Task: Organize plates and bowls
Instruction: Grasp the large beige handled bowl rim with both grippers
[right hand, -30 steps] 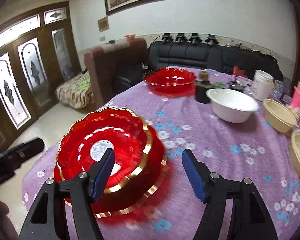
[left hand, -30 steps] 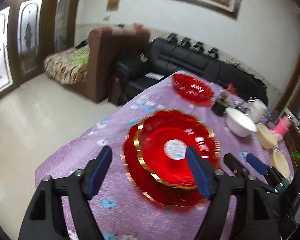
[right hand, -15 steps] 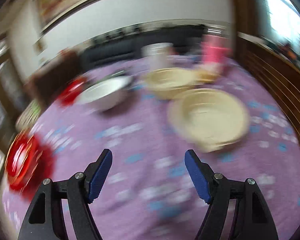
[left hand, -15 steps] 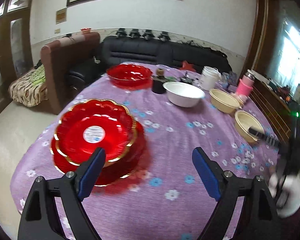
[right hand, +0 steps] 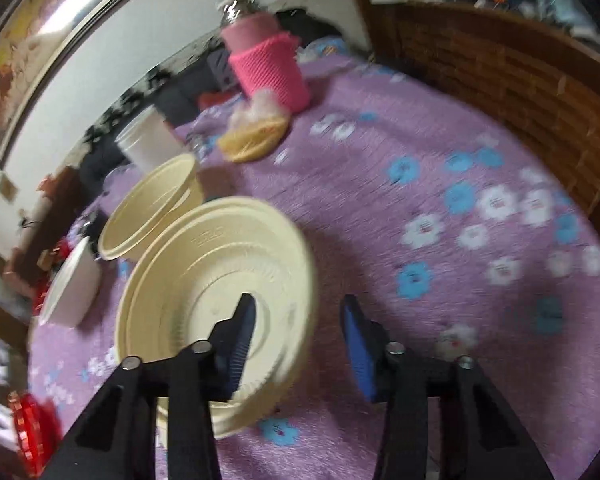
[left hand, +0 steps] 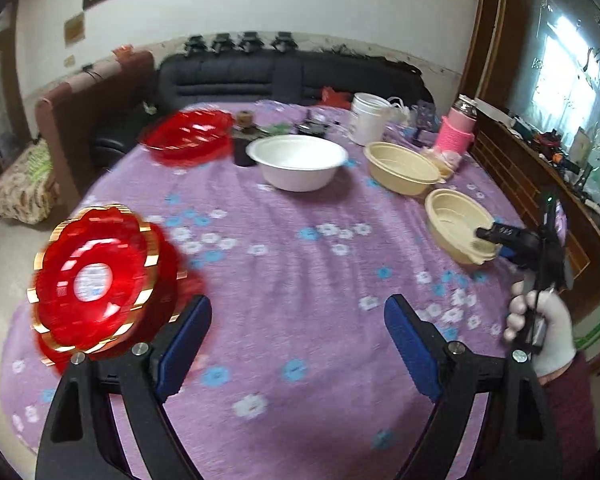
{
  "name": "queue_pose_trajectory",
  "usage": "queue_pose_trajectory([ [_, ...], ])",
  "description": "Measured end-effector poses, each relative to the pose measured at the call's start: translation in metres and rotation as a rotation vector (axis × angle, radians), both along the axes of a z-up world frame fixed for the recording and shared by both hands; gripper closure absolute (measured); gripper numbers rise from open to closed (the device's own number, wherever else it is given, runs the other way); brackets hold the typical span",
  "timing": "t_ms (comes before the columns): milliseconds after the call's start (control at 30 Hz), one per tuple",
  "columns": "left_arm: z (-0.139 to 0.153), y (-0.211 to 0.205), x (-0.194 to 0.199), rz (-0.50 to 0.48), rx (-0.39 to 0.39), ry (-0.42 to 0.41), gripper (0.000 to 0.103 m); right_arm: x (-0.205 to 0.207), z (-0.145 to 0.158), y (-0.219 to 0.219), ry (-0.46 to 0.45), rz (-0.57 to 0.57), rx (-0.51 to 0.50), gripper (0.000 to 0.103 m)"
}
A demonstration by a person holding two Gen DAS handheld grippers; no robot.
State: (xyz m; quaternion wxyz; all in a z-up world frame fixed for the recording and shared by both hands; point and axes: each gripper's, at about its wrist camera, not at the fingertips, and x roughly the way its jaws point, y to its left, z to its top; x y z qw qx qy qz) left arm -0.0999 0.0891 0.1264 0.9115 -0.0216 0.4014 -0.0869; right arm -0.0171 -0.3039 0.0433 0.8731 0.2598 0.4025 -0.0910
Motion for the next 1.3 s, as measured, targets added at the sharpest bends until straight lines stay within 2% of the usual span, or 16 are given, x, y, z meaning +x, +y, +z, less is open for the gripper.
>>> queue_pose_trajectory([
  [33, -0.003, -0.007, 0.009, -0.010, -0.009, 0.014, 0.015, 0.001, -0.002, 0.002, -0.001, 0.013, 0.007, 0.063],
  [100, -0.009, -0.021, 0.022, -0.022, -0.015, 0.032, 0.015, 0.003, -0.008, 0.006, 0.012, 0.034, 0.006, 0.087],
  [267, -0.025, -0.047, 0.050, -0.048, -0.033, 0.080, 0.015, -0.001, -0.004, 0.015, -0.034, 0.125, 0.092, 0.093],
  [367, -0.035, -0.057, 0.065, -0.044, -0.034, 0.099, 0.015, 0.001, 0.000, 0.032, -0.056, 0.239, 0.174, 0.093],
  [500, -0.054, -0.068, 0.094, -0.040, -0.045, 0.153, 0.016, 0.005, -0.009, 0.061, -0.014, 0.352, 0.233, 0.093],
  [667, -0.081, -0.085, 0.125, -0.061, -0.068, 0.264, 0.017, 0.005, -0.008, 0.087, 0.002, 0.390, 0.115, 0.093],
  [700, -0.083, -0.089, 0.127, -0.071, -0.065, 0.267, 0.024, 0.004, -0.007, 0.090, -0.001, 0.396, 0.094, 0.093],
  [733, -0.085, -0.095, 0.128, -0.091, -0.048, 0.269, 0.045, 0.002, -0.006, 0.096, -0.006, 0.403, 0.071, 0.093],
  [767, -0.087, -0.100, 0.129, -0.105, -0.028, 0.274, 0.060, 0.001, -0.006, 0.099, -0.007, 0.407, 0.057, 0.093],
  [800, -0.090, -0.105, 0.129, -0.116, -0.011, 0.287, 0.087, 0.001, -0.007, 0.103, -0.005, 0.414, 0.043, 0.093],
  [833, -0.091, -0.106, 0.128, -0.108, -0.001, 0.293, 0.089, 0.002, -0.008, 0.107, -0.004, 0.420, 0.036, 0.093],
  [933, -0.090, -0.098, 0.119, -0.071, -0.016, 0.275, 0.089, 0.002, -0.006, 0.113, -0.015, 0.432, -0.015, 0.093],
  [1100, -0.076, -0.076, 0.089, -0.054, -0.005, 0.236, 0.088, -0.007, 0.001, 0.131, -0.060, 0.485, -0.012, 0.092],
  [1200, -0.061, -0.051, 0.070, -0.046, -0.004, 0.211, 0.086, -0.018, 0.016, 0.151, -0.094, 0.508, -0.017, 0.092],
  [1300, -0.037, -0.017, 0.055, -0.009, 0.002, 0.144, 0.079, -0.029, 0.042, 0.190, -0.134, 0.544, -0.028, 0.092],
])
